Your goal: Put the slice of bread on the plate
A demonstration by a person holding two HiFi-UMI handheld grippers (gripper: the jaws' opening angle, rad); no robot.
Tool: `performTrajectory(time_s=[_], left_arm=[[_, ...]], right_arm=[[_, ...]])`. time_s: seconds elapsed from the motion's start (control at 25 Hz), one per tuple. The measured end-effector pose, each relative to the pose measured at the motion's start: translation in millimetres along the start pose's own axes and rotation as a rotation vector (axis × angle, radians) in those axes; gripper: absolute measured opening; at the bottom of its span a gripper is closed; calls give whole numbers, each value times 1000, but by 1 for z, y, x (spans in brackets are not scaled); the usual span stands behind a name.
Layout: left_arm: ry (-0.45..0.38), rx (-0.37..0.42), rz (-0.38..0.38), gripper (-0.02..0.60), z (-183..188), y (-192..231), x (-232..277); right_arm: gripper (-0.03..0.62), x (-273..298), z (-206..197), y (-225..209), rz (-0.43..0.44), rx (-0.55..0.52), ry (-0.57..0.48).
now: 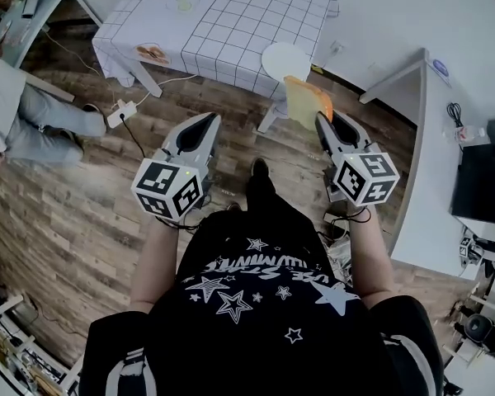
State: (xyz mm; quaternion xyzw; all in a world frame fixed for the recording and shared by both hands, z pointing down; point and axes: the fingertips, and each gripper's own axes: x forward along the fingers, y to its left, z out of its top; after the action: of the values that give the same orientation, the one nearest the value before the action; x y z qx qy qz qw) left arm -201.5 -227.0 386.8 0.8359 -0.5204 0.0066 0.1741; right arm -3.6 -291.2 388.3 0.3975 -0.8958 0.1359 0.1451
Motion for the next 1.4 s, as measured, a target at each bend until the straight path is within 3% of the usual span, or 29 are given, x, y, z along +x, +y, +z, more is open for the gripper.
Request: performTrajectory(time_s=[0.56, 0.88, 1.08, 1.2, 1.4], left_arm=[[-3, -20, 66, 9, 31, 39, 103], [-6, -21, 100, 9, 40, 51, 139], [-7, -15, 123, 9, 33, 57, 139], [2, -15, 137, 9, 33, 59, 142], [25, -26, 161, 9, 35, 64, 147]], right_arm=[[97, 94, 28, -80, 8, -213, 85], [97, 143, 36, -100, 1, -446, 138], [97, 165, 26, -94, -11, -704, 151], [97, 176, 16, -91, 11, -834, 179], [97, 192, 0, -84, 62, -948, 225]])
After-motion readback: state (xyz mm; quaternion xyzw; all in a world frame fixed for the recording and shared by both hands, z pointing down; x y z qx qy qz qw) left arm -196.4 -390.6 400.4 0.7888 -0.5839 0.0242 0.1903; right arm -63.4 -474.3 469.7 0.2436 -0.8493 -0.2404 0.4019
